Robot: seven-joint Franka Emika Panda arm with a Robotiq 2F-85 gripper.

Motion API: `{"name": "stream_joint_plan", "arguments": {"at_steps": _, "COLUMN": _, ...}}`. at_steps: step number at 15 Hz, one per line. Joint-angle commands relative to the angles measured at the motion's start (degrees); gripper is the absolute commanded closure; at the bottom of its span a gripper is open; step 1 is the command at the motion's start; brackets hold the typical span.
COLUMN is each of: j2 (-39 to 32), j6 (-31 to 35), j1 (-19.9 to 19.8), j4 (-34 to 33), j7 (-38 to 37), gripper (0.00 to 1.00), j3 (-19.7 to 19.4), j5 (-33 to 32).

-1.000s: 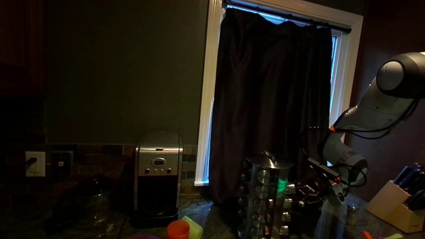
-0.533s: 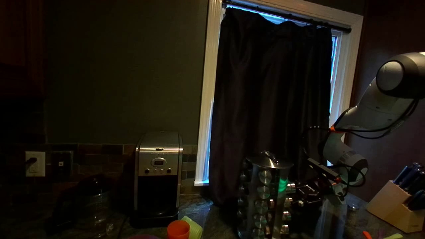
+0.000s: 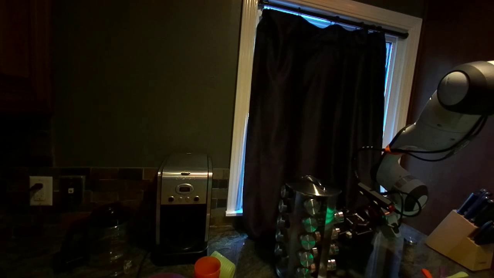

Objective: Pull out the second bottle on the right from the top, and then place it on the table

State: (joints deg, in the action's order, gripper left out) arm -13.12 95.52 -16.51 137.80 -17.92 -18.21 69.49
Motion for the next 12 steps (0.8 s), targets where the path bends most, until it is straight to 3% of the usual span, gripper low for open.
{"name": "stream_joint_plan", "arguments": {"at_steps": 1, "j2": 0.3, "j6": 1.2, "j1": -0.1, "j4": 0.6, "j7": 0.8, "gripper": 0.39, "j3": -0.3, "j5": 2.3}}
{"name": "stream_joint_plan", "arguments": {"at_steps": 5, "j2": 0.0, "j6": 1.0, "j1": -0.4, "j4": 0.4, "j7": 0.7, "gripper": 0.30, "j3": -0.4, "j5": 2.9}}
{"name": "stream_joint_plan", "arguments": {"at_steps": 9, "j2": 0.0, "j6": 1.4, "j1": -0.2, "j4": 0.4, "j7": 0.6, "gripper": 0.34, "j3": -0.3, "j5": 2.1}}
{"name": "stream_joint_plan", "arguments": {"at_steps": 12, "j2": -0.3, "j6": 1.7, "j1": 0.0, "j4": 0.4, "j7": 0.4, "gripper": 0.32, "j3": -0.3, "j5": 2.0}}
